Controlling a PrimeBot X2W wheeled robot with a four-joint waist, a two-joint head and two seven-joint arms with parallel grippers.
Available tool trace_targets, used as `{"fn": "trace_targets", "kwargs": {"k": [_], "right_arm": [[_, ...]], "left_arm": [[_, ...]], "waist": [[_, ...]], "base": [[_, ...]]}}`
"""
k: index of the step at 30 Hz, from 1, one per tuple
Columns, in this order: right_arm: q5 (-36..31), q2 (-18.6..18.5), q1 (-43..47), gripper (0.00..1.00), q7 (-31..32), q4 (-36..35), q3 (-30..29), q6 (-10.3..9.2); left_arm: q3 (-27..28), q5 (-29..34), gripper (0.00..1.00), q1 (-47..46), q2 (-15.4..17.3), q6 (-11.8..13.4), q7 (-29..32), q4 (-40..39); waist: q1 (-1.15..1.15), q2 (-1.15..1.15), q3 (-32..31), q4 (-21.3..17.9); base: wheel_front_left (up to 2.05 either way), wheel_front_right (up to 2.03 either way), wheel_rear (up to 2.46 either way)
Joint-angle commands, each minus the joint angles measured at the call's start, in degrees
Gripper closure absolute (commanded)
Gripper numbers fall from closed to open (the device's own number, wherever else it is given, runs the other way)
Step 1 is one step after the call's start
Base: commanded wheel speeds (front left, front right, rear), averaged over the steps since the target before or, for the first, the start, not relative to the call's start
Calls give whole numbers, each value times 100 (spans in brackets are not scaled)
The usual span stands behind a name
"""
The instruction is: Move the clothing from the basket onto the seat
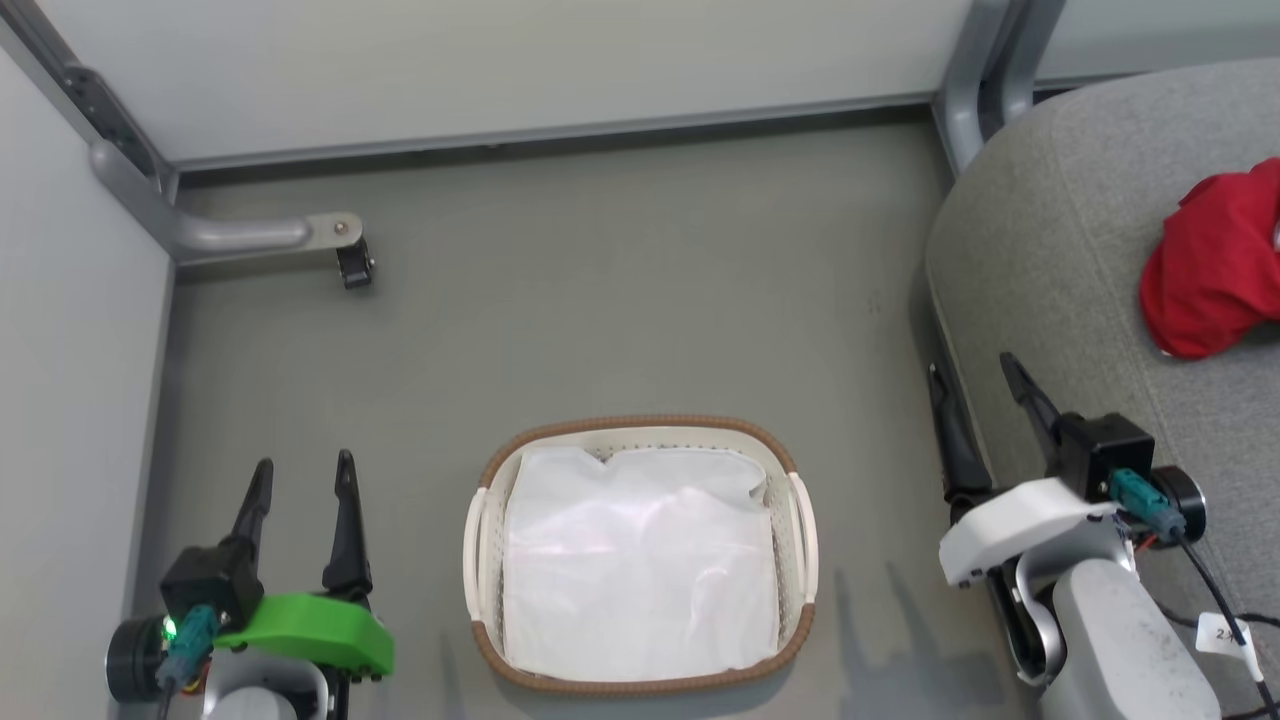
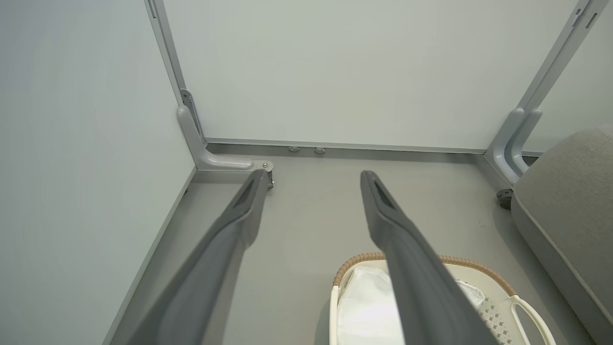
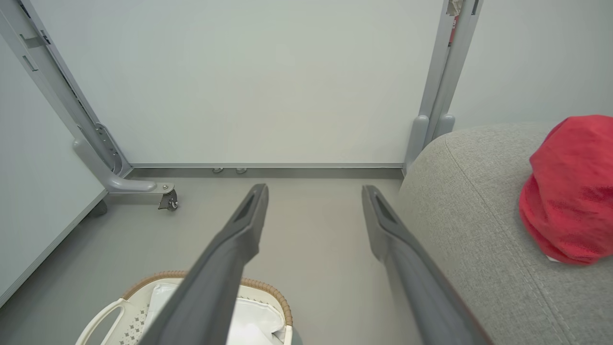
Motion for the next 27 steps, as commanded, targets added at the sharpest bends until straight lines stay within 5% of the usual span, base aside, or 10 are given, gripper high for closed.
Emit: {"fn": "trace_targets", "kwargs": {"k": [1, 16, 17, 27], "right_arm": [[39, -23, 148, 0, -6, 21, 18, -7], [311, -23, 533, 0, -5, 4, 154, -8], [302, 1, 453, 100, 0, 15, 154, 0], [952, 30, 569, 100, 195, 150, 65, 0]], "left_arm": [[-3, -22, 0, 166, 4, 17, 5, -43], [-90, -420, 0, 677, 6, 69, 5, -125], [-90, -435, 100, 622, -7, 87, 0, -129], [-50, -1066, 100, 567, -36, 81, 193, 49]], "waist": [[0, 0, -252, 4], [0, 0, -547, -3], [0, 0, -548, -3], [0, 0, -572, -7]], "base": [[0, 0, 0], [0, 0, 0], [0, 0, 0], [0, 0, 0]]}}
